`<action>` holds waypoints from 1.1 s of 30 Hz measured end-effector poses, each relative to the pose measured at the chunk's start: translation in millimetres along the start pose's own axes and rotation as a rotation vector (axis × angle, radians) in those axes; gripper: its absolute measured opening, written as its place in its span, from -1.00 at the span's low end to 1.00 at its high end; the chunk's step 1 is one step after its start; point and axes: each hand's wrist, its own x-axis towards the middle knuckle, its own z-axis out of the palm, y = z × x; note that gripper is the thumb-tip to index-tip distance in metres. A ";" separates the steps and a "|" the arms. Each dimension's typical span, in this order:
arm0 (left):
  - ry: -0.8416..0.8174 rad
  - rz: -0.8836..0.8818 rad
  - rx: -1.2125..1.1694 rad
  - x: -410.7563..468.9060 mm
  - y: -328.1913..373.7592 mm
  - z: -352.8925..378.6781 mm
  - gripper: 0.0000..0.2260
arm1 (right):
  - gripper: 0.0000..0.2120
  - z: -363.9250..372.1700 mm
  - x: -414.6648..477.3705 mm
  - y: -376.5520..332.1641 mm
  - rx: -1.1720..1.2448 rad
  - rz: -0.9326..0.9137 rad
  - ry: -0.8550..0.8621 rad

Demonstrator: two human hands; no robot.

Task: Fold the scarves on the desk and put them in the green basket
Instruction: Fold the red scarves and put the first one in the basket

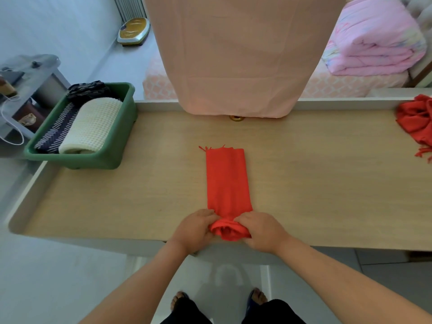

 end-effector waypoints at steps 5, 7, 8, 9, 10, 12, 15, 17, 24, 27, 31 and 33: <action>0.090 -0.400 -0.359 15.8 11.1 -18.9 -0.81 | -0.81 -31.9 25.3 -6.6 0.415 0.401 0.237; 0.136 -0.509 -0.424 25.6 12.5 -21.9 -0.78 | -0.73 -36.5 36.1 -4.7 0.420 0.502 0.244; 0.168 -0.565 -0.428 31.0 12.4 -21.2 -0.79 | -0.67 -35.9 41.5 -3.2 0.385 0.519 0.224; 0.221 -0.616 -0.419 35.0 12.5 -20.1 -0.81 | -0.62 -34.1 46.6 -2.0 0.338 0.523 0.203; 0.292 -0.646 -0.389 37.9 14.4 -20.2 -0.82 | -0.58 -31.1 51.7 -0.4 0.301 0.528 0.192; 0.487 -0.499 -0.219 41.7 15.0 -16.5 -0.77 | -0.54 -25.0 60.4 1.2 0.250 0.564 0.188; 0.437 -0.001 0.110 44.3 11.2 -8.5 -0.79 | -0.48 -18.5 72.1 4.4 0.194 0.617 0.227; 0.255 0.131 0.345 44.6 0.9 1.1 -0.71 | -0.46 -16.2 74.5 5.5 0.044 0.544 0.314; -0.096 -0.194 0.181 50.8 -23.2 9.4 -0.55 | -0.45 10.6 49.5 18.3 -0.344 -0.086 0.176; -0.025 -0.197 0.070 54.6 -30.2 9.0 -0.60 | -0.22 11.1 45.9 25.1 -0.256 0.037 -0.089; 0.248 -0.031 0.150 52.4 -27.2 1.1 -0.66 | -0.08 4.1 51.0 29.8 -0.259 0.060 -0.238; 0.241 0.040 0.136 47.8 -25.9 -0.8 -0.64 | -0.09 2.5 53.5 30.8 -0.243 0.071 -0.243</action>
